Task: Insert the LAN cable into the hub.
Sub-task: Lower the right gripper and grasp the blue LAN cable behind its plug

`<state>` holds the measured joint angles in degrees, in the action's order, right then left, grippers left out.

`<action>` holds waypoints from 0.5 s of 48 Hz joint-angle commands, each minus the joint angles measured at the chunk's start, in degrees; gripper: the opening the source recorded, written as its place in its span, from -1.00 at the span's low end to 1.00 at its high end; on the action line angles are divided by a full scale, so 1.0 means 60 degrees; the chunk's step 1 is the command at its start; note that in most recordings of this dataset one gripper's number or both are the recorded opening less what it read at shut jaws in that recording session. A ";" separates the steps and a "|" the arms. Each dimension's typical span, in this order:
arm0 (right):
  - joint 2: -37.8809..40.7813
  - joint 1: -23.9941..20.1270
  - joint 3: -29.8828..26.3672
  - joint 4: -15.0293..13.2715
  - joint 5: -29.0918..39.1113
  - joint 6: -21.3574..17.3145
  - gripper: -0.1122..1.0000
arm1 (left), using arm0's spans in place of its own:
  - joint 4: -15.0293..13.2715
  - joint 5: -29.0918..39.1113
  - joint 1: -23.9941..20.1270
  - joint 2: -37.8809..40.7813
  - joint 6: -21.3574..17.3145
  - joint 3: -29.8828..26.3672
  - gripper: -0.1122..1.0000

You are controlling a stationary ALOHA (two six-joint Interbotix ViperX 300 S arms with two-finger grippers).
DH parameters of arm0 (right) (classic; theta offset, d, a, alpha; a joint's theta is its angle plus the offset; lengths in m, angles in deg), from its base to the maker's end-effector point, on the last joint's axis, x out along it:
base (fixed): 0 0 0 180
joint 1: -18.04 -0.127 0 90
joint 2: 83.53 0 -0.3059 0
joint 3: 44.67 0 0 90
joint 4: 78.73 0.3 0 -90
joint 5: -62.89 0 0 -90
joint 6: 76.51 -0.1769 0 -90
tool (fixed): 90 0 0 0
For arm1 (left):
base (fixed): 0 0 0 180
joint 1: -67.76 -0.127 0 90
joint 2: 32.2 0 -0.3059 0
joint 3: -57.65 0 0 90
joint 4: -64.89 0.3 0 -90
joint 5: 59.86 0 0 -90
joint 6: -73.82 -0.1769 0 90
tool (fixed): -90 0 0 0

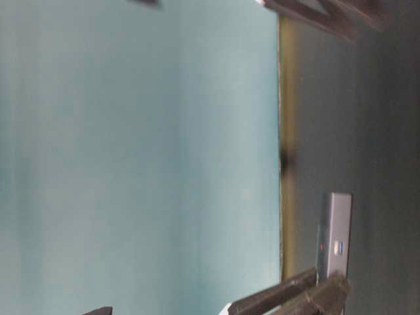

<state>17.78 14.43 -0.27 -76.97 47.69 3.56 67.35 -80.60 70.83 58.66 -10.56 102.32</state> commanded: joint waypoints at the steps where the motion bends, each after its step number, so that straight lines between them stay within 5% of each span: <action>1: 0.0513 -0.0220 -0.0498 -0.0029 -0.0132 0.0103 0.66 | 0.0029 0.0088 0.0059 -0.0146 0.0029 -0.0132 -0.29; 24: 0.1099 -0.0732 -0.1040 0.0029 0.0176 -0.0015 0.65 | 0.0029 0.0352 0.0103 -0.0132 0.0044 -0.0117 -0.29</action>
<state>23.85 10.83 -5.63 -76.97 48.65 3.74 67.35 -78.23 71.36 58.66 -10.38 102.32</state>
